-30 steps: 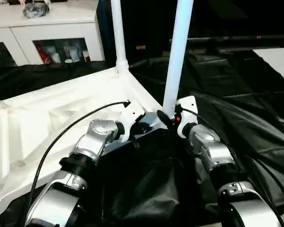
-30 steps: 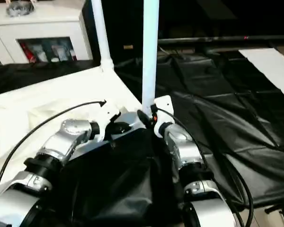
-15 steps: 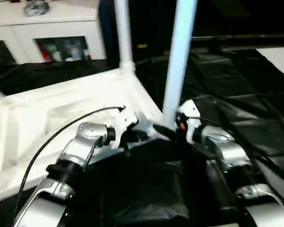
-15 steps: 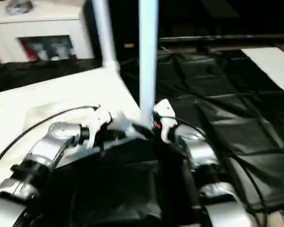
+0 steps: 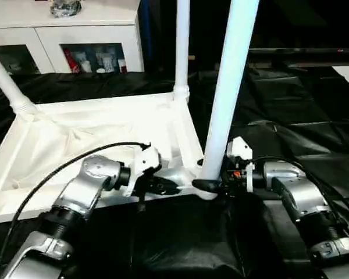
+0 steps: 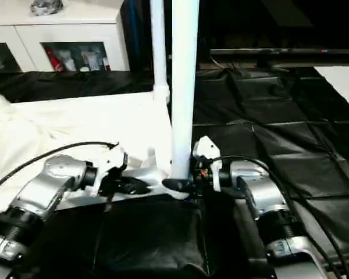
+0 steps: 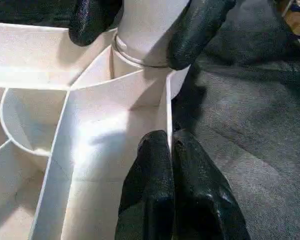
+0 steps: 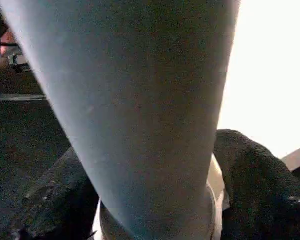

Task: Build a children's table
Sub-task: Rotate leg to tighten

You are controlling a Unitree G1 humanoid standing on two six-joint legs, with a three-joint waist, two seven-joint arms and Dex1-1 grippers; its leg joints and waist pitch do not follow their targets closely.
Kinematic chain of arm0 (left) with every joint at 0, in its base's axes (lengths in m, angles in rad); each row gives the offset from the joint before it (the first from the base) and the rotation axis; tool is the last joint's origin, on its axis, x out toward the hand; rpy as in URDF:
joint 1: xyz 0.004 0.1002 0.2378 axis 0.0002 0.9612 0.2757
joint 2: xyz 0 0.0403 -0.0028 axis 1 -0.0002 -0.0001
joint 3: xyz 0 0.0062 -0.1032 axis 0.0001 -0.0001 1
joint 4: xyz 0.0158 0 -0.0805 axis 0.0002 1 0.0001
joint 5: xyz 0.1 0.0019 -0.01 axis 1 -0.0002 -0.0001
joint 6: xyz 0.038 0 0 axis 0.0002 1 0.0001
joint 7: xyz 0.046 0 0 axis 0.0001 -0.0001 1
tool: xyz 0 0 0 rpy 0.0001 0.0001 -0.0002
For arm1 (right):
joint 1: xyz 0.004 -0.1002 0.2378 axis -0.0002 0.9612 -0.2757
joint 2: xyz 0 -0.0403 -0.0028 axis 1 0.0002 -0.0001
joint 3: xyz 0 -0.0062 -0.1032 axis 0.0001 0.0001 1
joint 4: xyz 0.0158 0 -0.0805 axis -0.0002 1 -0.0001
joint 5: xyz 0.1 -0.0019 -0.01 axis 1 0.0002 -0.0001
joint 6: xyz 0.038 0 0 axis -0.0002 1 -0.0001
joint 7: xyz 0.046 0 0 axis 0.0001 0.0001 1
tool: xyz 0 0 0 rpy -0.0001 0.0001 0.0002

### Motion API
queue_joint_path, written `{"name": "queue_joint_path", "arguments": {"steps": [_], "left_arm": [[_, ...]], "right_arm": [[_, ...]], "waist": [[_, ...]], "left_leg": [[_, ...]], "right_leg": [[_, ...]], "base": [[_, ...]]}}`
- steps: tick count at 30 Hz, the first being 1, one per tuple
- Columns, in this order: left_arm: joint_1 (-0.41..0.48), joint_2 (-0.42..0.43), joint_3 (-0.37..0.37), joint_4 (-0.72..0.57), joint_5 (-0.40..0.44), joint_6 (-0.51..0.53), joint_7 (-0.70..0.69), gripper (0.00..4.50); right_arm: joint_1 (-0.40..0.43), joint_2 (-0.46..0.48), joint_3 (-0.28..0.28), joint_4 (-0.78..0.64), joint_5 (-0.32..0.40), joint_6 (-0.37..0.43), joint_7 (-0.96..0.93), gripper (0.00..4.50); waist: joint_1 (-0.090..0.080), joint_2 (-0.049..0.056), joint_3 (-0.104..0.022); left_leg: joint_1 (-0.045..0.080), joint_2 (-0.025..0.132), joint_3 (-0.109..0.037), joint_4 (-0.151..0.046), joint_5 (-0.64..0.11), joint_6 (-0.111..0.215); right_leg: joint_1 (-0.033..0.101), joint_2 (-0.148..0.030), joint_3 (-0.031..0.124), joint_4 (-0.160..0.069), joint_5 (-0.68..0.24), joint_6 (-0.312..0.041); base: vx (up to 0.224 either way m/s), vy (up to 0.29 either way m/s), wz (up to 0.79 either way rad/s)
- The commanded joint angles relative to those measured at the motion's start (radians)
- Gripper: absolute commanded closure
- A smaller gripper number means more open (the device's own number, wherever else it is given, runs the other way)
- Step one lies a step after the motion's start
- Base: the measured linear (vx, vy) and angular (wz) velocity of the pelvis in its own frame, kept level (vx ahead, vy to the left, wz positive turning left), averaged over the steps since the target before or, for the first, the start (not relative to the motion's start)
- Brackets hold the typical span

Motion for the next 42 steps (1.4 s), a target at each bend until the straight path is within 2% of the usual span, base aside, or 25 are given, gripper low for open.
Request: {"name": "queue_joint_path", "arguments": {"steps": [1,7,8,9,10,13,14,15,16,18,19,20,25,26,28,30,31,32,34,36,37,38,40,41,42], "left_arm": [[-0.014,-0.001,-0.008,-0.063,-0.039,-0.005,-0.039,4.50],[-0.021,-0.015,-0.004,-0.049,-0.030,-0.003,0.002,4.50],[-0.038,-0.036,0.007,-0.020,-0.010,0.005,0.060,4.50],[-0.038,-0.036,0.007,-0.020,-0.010,0.005,0.060,4.50],[-0.051,-0.050,0.014,0.000,0.000,0.004,0.095,4.50],[-0.092,-0.097,0.032,0.057,0.026,0.003,0.201,4.50],[-0.121,-0.129,0.042,0.095,0.046,0.001,0.279,4.50],[-0.137,-0.149,0.046,0.115,0.056,0.003,0.324,4.50],[-0.162,-0.181,0.054,0.147,0.069,0.008,0.396,4.50],[-0.198,-0.231,0.067,0.188,0.075,0.018,0.486,4.50],[-0.207,-0.245,0.070,0.200,0.076,0.017,0.508,4.50],[-0.216,-0.258,0.070,0.211,0.078,0.010,0.524,4.50],[-0.231,-0.276,0.054,0.237,0.092,-0.051,0.513,4.50],[-0.232,-0.276,0.049,0.242,0.096,-0.066,0.505,4.50],[-0.231,-0.272,0.040,0.249,0.106,-0.082,0.499,4.50],[-0.225,-0.264,0.038,0.256,0.110,-0.095,0.503,4.50],[-0.220,-0.258,0.034,0.258,0.114,-0.103,0.504,4.50],[-0.214,-0.248,0.027,0.258,0.125,-0.115,0.506,4.50],[-0.211,-0.245,0.025,0.259,0.130,-0.119,0.510,4.50],[-0.202,-0.241,0.024,0.259,0.139,-0.132,0.507,4.50],[-0.202,-0.241,0.024,0.259,0.139,-0.132,0.507,4.50],[-0.196,-0.241,0.025,0.254,0.139,-0.141,0.501,4.50],[-0.194,-0.241,0.025,0.253,0.139,-0.146,0.499,4.50],[-0.188,-0.242,0.028,0.248,0.134,-0.156,0.497,4.50],[-0.185,-0.243,0.029,0.245,0.131,-0.159,0.498,4.50]], "right_arm": [[0.007,-0.004,0.005,-0.024,0.007,0.015,0.011,1.31],[0.031,0.023,0.015,-0.045,0.005,0.038,-0.018,1.83],[0.036,0.044,0.013,-0.037,-0.004,0.019,-0.065,1.83],[0.036,0.044,0.013,-0.037,-0.004,0.019,-0.065,1.91],[0.035,0.060,0.010,-0.024,-0.014,0.021,-0.107,1.96],[0.022,0.115,-0.002,0.034,-0.057,-0.004,-0.253,2.01],[0.011,0.151,-0.013,0.073,-0.080,-0.019,-0.346,2.04],[-0.003,0.176,-0.026,0.107,-0.093,-0.022,-0.422,2.09],[-0.026,0.216,-0.051,0.159,-0.102,-0.026,-0.533,2.23],[-0.065,0.281,-0.093,0.231,-0.095,-0.012,-0.689,2.27],[-0.076,0.300,-0.106,0.249,-0.091,-0.004,-0.733,2.27],[-0.089,0.325,-0.115,0.268,-0.090,-0.011,-0.773,2.27],[-0.116,0.383,-0.111,0.290,-0.101,-0.062,-0.791,2.27],[-0.117,0.388,-0.103,0.291,-0.110,-0.078,-0.780,1.98],[-0.113,0.392,-0.108,0.287,-0.104,-0.084,-0.753,1.68],[-0.098,0.379,-0.115,0.259,-0.087,-0.080,-0.720,1.60],[-0.083,0.358,-0.102,0.233,-0.091,-0.084,-0.698,1.60],[-0.053,0.318,-0.075,0.179,-0.098,-0.086,-0.650,1.30],[-0.027,0.285,-0.060,0.130,-0.093,-0.082,-0.603,1.30],[0.052,0.181,-0.047,-0.006,-0.055,-0.073,-0.465,1.30],[0.052,0.181,-0.047,-0.006,-0.055,-0.073,-0.465,1.30],[0.094,0.108,-0.062,-0.071,-0.027,-0.070,-0.391,1.30],[0.110,0.080,-0.075,-0.095,-0.017,-0.066,-0.362,1.30],[0.129,0.042,-0.099,-0.121,0.000,-0.055,-0.326,1.30],[0.137,0.028,-0.107,-0.133,0.008,-0.047,-0.312,1.30]], "waist": [[-0.004,-0.004,-0.071],[-0.004,-0.005,-0.073],[-0.004,-0.005,-0.072],[-0.006,-0.004,-0.072],[-0.006,-0.006,-0.072],[-0.012,-0.008,-0.069],[-0.021,-0.005,-0.064],[-0.022,-0.007,-0.065],[-0.030,-0.003,-0.061],[-0.037,-0.002,-0.063],[-0.044,-0.002,-0.063],[-0.048,0.002,-0.065],[-0.052,0.000,-0.071],[-0.052,-0.001,-0.070],[-0.052,0.000,-0.070],[-0.053,-0.004,-0.069],[-0.051,-0.004,-0.068],[-0.051,-0.006,-0.069],[-0.048,-0.009,-0.068],[-0.041,-0.012,-0.069],[-0.038,-0.013,-0.067],[-0.032,-0.012,-0.069],[-0.029,-0.015,-0.069],[-0.030,-0.016,-0.069],[-0.031,-0.020,-0.068]], "left_leg": [[0.029,0.071,-0.036,-0.072,-0.208,0.041],[0.028,0.071,-0.035,-0.070,-0.189,0.043],[0.027,0.069,-0.035,-0.070,-0.192,0.042],[0.027,0.070,-0.034,-0.071,-0.197,0.042],[0.032,0.069,-0.035,-0.070,-0.208,0.033],[0.028,0.066,-0.038,-0.073,-0.226,0.015],[0.033,0.064,-0.039,-0.076,-0.254,-0.002],[0.036,0.062,-0.041,-0.075,-0.268,-0.007],[0.039,0.061,-0.040,-0.075,-0.285,-0.019],[0.039,0.058,-0.046,-0.075,-0.304,-0.026],[0.037,0.058,-0.045,-0.076,-0.302,-0.024],[0.034,0.059,-0.047,-0.078,-0.304,-0.023],[0.027,0.058,-0.042,-0.074,-0.261,0.012],[0.026,0.058,-0.041,-0.073,-0.251,0.020],[0.027,0.059,-0.041,-0.073,-0.250,0.027],[0.026,0.060,-0.041,-0.074,-0.253,0.033],[0.026,0.061,-0.041,-0.075,-0.254,0.035],[0.025,0.062,-0.041,-0.075,-0.251,0.038],[0.025,0.061,-0.040,-0.075,-0.248,0.044],[0.025,0.062,-0.038,-0.071,-0.236,0.055],[0.025,0.061,-0.037,-0.071,-0.233,0.061],[0.026,0.063,-0.037,-0.069,-0.226,0.066],[0.021,0.060,-0.037,-0.068,-0.213,0.077],[0.018,0.059,-0.037,-0.068,-0.213,0.080],[0.015,0.058,-0.037,-0.067,-0.207,0.087]], "right_leg": [[0.040,-0.093,0.052,-0.072,-0.293,-0.204],[0.040,-0.093,0.052,-0.070,-0.267,-0.206],[0.041,-0.092,0.052,-0.070,-0.271,-0.207],[0.037,-0.092,0.053,-0.070,-0.275,-0.207],[0.037,-0.093,0.052,-0.073,-0.289,-0.205],[0.040,-0.098,0.052,-0.079,-0.344,-0.188],[0.033,-0.094,0.052,-0.086,-0.381,-0.178],[0.036,-0.096,0.050,-0.087,-0.399,-0.177],[0.028,-0.096,0.052,-0.092,-0.428,-0.173],[0.035,-0.100,0.048,-0.097,-0.459,-0.160],[0.034,-0.098,0.049,-0.099,-0.454,-0.158],[0.037,-0.096,0.048,-0.098,-0.431,-0.158],[0.043,-0.097,0.051,-0.086,-0.310,-0.191],[0.044,-0.096,0.051,-0.084,-0.297,-0.198],[0.044,-0.096,0.051,-0.084,-0.294,-0.202],[0.046,-0.096,0.051,-0.084,-0.303,-0.202],[0.045,-0.095,0.051,-0.084,-0.305,-0.199],[0.047,-0.094,0.052,-0.082,-0.300,-0.194],[0.049,-0.094,0.051,-0.084,-0.306,-0.188],[0.049,-0.095,0.053,-0.085,-0.312,-0.180],[0.049,-0.095,0.053,-0.088,-0.318,-0.175],[0.048,-0.096,0.054,-0.088,-0.322,-0.171],[0.051,-0.095,0.052,-0.087,-0.315,-0.171],[0.051,-0.095,0.050,-0.087,-0.322,-0.171],[0.055,-0.095,0.049,-0.089,-0.337,-0.162]], "base": [[0.000,0.000,0.00],[0.000,0.000,0.00],[0.000,0.000,0.00],[0.000,0.000,0.00],[0.000,0.000,0.00],[0.000,0.000,0.00],[0.000,0.000,0.00],[0.000,0.000,0.00],[0.000,0.000,0.00],[0.000,0.000,0.00],[0.000,0.000,0.00],[0.000,0.000,0.00],[0.000,0.000,0.00],[0.000,0.000,0.00],[0.000,0.000,0.00],[0.000,0.000,0.00],[0.000,0.000,0.00],[0.000,0.000,0.00],[0.000,0.000,0.00],[0.000,0.000,0.00],[0.000,0.000,0.00],[0.000,0.000,0.00],[0.000,0.000,0.00],[0.000,0.000,0.00],[0.000,0.000,0.00]]}}
